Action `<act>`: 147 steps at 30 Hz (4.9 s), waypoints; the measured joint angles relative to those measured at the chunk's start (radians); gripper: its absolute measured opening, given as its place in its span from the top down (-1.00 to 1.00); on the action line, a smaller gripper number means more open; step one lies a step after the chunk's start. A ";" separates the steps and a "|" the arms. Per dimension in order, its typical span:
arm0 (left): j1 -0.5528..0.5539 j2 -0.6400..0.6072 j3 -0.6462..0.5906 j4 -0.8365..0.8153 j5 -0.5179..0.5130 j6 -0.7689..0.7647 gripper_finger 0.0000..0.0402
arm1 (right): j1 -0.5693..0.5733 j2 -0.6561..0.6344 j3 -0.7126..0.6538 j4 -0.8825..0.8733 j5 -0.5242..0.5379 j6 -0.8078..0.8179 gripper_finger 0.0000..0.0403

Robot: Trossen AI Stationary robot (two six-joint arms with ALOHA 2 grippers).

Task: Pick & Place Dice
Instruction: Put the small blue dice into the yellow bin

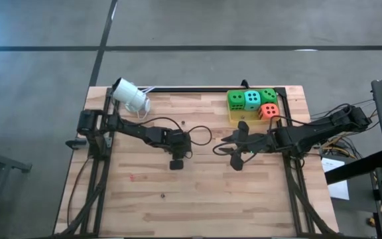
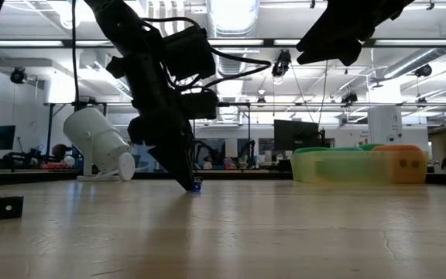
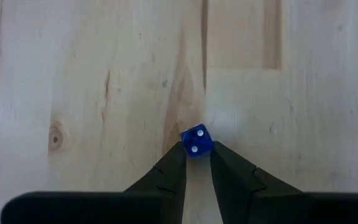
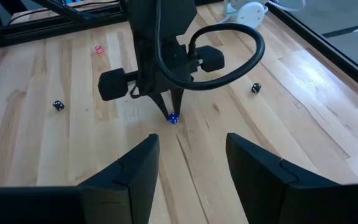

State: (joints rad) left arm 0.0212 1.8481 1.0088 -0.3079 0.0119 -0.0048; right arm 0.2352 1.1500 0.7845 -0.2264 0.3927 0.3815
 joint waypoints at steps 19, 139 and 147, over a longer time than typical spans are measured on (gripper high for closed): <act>0.000 0.000 0.000 0.012 0.011 -0.127 0.41 | 0.000 0.000 0.000 0.000 0.000 0.000 0.09; 0.035 0.258 0.250 0.416 0.193 -0.092 0.62 | 0.169 -0.051 -0.007 -0.166 -0.009 -0.352 0.09; 0.022 0.258 0.249 0.415 0.194 -0.070 0.45 | 0.169 -0.051 -0.007 -0.164 -0.010 -0.355 0.09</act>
State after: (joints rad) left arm 0.0435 2.1063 1.2583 0.1070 0.2054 -0.0750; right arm 0.4038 1.0988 0.7776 -0.3900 0.3832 0.0269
